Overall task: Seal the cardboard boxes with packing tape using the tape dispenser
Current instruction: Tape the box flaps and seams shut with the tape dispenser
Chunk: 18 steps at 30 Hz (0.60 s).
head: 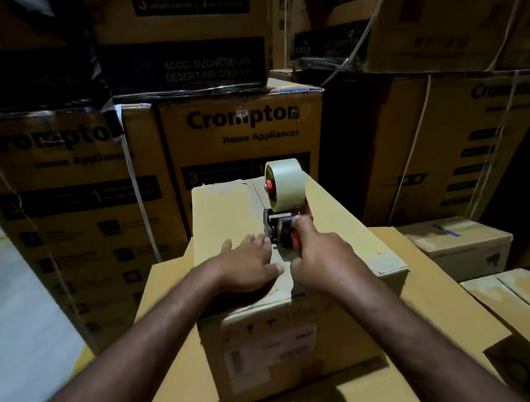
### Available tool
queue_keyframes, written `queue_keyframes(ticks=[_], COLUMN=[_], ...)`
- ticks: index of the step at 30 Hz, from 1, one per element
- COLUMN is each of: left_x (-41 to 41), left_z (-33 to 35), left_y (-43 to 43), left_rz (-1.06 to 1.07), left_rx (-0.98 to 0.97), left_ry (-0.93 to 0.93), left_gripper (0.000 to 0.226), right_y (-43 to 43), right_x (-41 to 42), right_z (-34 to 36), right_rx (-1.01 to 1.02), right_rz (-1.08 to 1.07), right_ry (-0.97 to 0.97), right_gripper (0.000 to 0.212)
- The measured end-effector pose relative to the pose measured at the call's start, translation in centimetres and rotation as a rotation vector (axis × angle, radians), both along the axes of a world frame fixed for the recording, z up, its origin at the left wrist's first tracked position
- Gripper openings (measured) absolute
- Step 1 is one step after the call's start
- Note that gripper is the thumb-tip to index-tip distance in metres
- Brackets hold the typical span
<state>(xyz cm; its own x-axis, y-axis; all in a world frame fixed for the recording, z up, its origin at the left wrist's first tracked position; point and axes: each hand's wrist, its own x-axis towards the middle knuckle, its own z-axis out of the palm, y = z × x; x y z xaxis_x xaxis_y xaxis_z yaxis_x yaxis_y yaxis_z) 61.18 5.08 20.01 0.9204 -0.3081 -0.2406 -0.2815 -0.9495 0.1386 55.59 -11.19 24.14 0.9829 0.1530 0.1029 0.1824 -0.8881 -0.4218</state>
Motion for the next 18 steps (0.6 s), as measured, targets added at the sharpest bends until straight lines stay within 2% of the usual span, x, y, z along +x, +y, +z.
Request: queue_keyframes(ticks=[3,6,8,10,11,14,18], left_x=[-4.0,-6.0,-6.7,-7.3,-7.4,-7.2,-7.1], left_z=[-0.6,-1.8,-2.1,-2.2,-2.3,-2.4,-2.5], left_y=[-1.9,-2.7,-2.9,-3.2,-3.4,-4.3,-5.0], left_rz=[0.009,0.058,0.091,0.095,0.095,0.111,0.136], left_rx=[0.021,0.033,0.091,0.148,0.165,0.140,0.111], left_ry=[-0.042,-0.188,-0.259,-0.261,-0.259,-0.299,-0.316], left_gripper=[0.072,0.069,0.080,0.100,0.102,0.088,0.089], right_y=[-0.2,-0.7,-1.0,-1.3,-1.4,-2.2,-3.2], right_x=[0.1,-0.2,-0.6,-1.0,-1.2,-1.7,-2.6], right_z=[0.1,0.1,0.0,-0.2,-0.3,-0.4,0.1], right_rx=[0.023,0.032,0.036,0.039,0.039,0.040,0.050], right_rz=[0.013,0.022,0.026,0.029,0.029,0.019,0.012], right_ry=[0.006,0.011,0.006,0.004,-0.001,-0.010,-0.004], right_gripper=[0.049,0.049,0.049,0.049,0.049,0.049,0.049])
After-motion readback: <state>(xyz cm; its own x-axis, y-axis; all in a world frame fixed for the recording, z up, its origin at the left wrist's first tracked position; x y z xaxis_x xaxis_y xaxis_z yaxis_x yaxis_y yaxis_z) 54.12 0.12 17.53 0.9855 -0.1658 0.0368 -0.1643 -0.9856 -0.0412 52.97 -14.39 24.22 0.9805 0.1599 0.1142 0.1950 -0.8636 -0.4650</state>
